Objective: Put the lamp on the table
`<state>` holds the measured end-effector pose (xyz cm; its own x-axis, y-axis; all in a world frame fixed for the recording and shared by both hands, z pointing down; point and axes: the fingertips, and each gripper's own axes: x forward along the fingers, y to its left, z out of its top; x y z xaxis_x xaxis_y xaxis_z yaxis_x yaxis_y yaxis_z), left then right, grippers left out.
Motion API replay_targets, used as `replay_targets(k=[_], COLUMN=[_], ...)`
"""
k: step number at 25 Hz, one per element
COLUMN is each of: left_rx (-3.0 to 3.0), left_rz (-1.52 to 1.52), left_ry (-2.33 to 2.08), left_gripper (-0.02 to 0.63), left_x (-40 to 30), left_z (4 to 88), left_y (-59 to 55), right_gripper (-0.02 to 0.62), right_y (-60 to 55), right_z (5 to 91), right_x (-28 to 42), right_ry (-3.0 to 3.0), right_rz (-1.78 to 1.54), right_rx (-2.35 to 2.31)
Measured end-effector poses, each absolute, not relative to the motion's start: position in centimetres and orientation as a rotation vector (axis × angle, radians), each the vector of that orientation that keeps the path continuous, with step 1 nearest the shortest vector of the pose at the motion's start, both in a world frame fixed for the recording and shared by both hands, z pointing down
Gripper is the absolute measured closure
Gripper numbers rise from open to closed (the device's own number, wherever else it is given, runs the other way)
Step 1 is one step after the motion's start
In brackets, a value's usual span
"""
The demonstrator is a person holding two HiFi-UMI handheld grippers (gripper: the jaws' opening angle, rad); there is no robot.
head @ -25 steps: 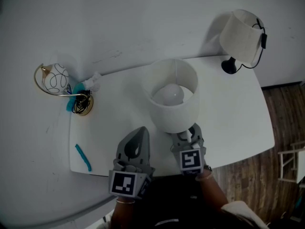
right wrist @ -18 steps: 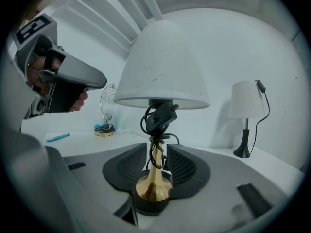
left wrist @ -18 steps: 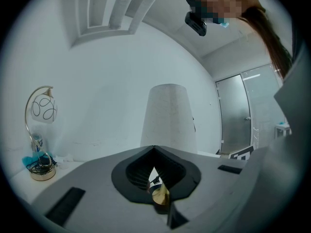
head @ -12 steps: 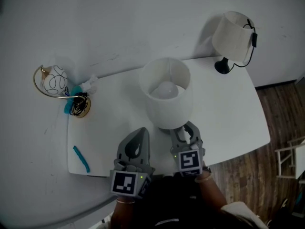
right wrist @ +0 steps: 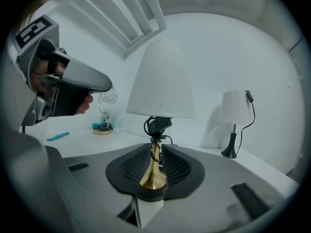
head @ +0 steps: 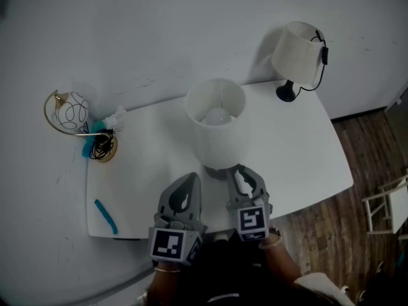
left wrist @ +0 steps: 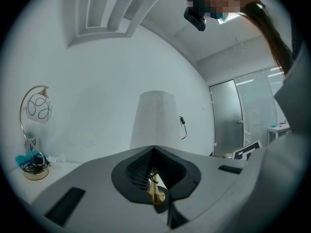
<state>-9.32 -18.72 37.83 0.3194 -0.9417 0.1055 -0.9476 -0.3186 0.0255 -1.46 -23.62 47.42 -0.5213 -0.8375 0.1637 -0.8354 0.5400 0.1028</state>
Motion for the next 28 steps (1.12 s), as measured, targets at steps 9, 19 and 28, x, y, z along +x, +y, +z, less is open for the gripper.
replay_targets(k=[9, 19, 28], left_rx=[2.532, 2.566, 2.581], left_rz=[0.121, 0.125, 0.119], left_ry=[-1.736, -1.713, -1.704], left_gripper=[0.607, 0.607, 0.607], left_x=[-8.6, -8.1, -8.1], left_z=[37.9, 37.4, 37.4], left_y=[-17.5, -16.8, -15.9], right_gripper=[0.562, 0.592, 0.592], right_y=[-21.1, -19.6, -18.2], right_z=[46.2, 43.3, 40.5], right_x=[-0.2, 0.4, 1.2], right_ry=[-2.543, -2.557, -2.585], right_rz=[-0.006, -0.036, -0.059], right_rx=[1.490, 1.543, 1.599])
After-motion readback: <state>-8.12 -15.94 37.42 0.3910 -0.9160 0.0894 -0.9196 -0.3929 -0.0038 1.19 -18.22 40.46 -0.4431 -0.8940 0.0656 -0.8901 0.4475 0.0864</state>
